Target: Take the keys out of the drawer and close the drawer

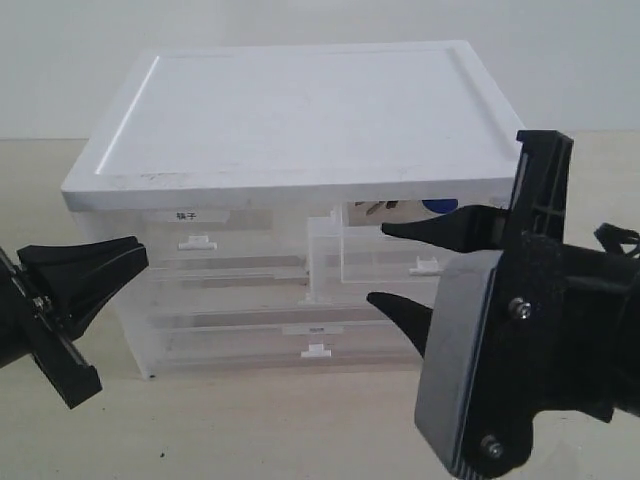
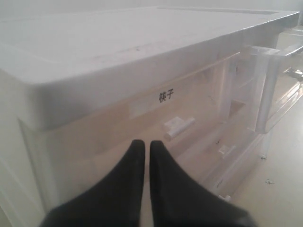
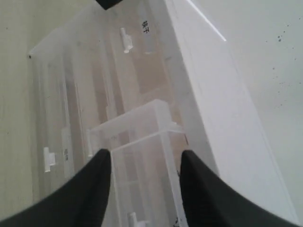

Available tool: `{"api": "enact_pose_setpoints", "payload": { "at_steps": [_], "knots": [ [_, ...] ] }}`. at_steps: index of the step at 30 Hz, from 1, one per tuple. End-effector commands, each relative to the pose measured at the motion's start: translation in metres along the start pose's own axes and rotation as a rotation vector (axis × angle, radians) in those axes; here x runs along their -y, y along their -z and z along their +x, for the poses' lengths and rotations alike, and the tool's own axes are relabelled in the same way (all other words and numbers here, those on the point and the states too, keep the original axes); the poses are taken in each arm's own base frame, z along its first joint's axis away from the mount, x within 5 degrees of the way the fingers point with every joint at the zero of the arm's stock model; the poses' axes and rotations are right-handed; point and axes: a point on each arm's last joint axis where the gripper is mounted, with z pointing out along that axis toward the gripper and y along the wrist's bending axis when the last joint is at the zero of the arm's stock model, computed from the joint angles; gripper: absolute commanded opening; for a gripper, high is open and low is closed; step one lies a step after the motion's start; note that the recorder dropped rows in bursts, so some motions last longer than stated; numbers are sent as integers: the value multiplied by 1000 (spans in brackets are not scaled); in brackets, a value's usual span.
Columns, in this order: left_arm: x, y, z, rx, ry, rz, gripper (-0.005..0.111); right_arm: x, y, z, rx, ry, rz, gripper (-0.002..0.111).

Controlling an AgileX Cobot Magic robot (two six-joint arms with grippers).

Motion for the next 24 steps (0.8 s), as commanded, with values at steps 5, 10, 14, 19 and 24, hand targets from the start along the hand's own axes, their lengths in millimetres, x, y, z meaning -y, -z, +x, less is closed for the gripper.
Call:
{"api": "enact_pose_setpoints", "payload": {
  "at_steps": [5, 10, 14, 19, 24],
  "knots": [
    [1, 0, -1, 9, 0, 16, 5, 19, -1, -25, 80, -198, -7, 40],
    [3, 0, 0, 6, -4, 30, 5, 55, 2, -41, 109, -474, 124, 40],
    [3, 0, 0, 5, -5, 34, 5, 85, 6, -19, -201, -486, 329, 40],
    [3, 0, 0, 6, -5, 32, 5, 116, 34, 13, -653, -581, 746, 40],
    [3, -1, -1, 7, -8, 37, 5, 117, 38, 8, -630, -587, 745, 30]
  ]
}}
